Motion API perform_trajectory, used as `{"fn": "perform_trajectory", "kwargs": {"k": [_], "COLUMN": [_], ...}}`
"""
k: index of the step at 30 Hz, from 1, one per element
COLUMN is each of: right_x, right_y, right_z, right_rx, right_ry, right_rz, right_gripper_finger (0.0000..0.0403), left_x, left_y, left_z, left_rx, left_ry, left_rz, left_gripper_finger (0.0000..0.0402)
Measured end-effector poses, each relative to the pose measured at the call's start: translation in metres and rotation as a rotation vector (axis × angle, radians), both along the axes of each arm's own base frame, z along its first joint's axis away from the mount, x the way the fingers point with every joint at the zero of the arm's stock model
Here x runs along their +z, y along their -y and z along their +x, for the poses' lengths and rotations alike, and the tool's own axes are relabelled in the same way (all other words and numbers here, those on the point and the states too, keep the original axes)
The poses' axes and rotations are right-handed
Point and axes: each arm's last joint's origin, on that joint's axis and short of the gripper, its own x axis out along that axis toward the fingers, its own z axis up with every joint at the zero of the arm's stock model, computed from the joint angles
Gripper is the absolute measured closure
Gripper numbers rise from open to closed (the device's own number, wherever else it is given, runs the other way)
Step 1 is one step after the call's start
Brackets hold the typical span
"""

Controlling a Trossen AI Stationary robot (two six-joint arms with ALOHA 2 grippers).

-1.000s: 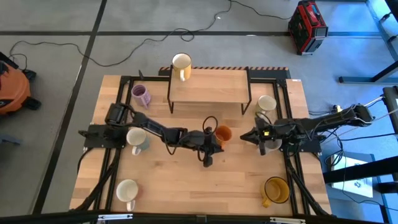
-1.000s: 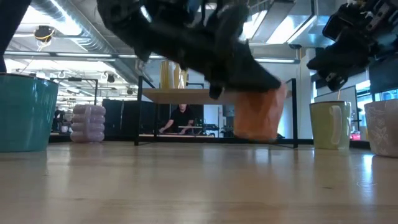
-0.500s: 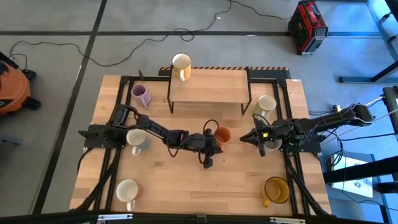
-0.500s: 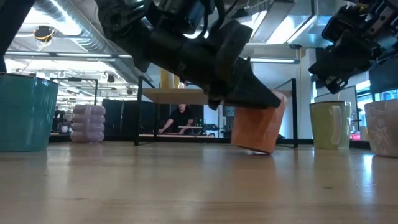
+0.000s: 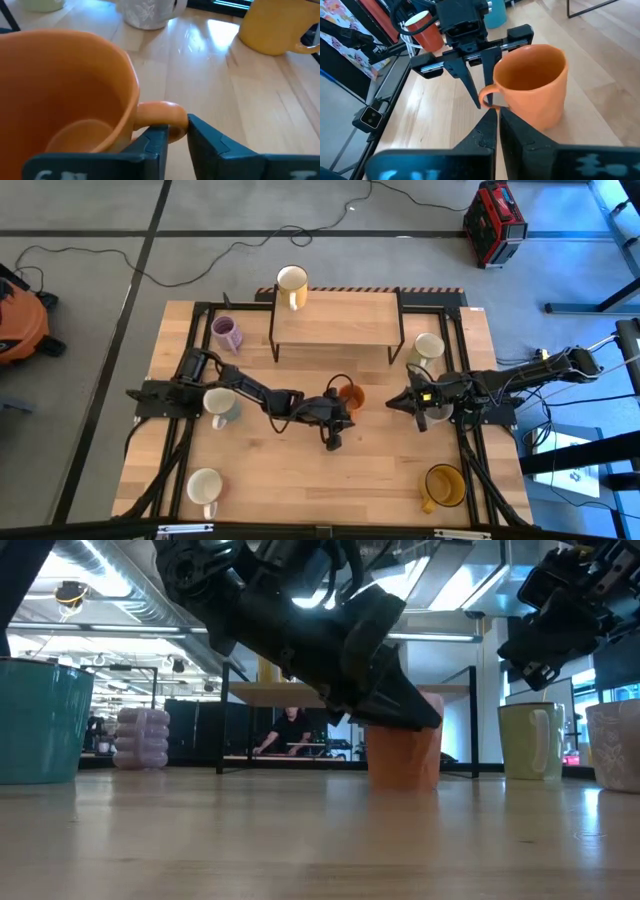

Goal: Place coffee mugs
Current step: Put the orange mug on the shelf

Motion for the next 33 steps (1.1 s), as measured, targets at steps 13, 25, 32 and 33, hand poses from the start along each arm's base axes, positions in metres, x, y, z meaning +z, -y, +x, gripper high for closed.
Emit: {"fn": "perform_trajectory", "kwargs": {"k": [13,25,32,33], "right_x": [0.002,0.062,0.078,0.078], "right_y": [-0.002,-0.018,-0.049,-0.053], "right_z": [0.000,0.055,0.095,0.100], "right_rx": [0.077,0.080,-0.010,-0.024], "right_ry": [-0.048,-0.281,-0.414,-0.428], "right_rz": [-0.003,-0.052,0.011,0.042], "right_gripper_finger": [0.0393,0.0393,0.0393,0.0393], "left_x": [0.040,0.137,0.169,0.172], "left_y": [0.000,0.014,0.021,0.023], "left_z": [-0.026,-0.101,-0.146,-0.151], "left_rx": [-0.056,-0.043,-0.105,-0.119], "left_ry": [-0.161,-0.210,-0.230,-0.225], "left_rz": [-0.029,-0.042,0.041,0.052], "left_gripper_finger": [0.0279,0.0280,0.0280,0.0280]}}
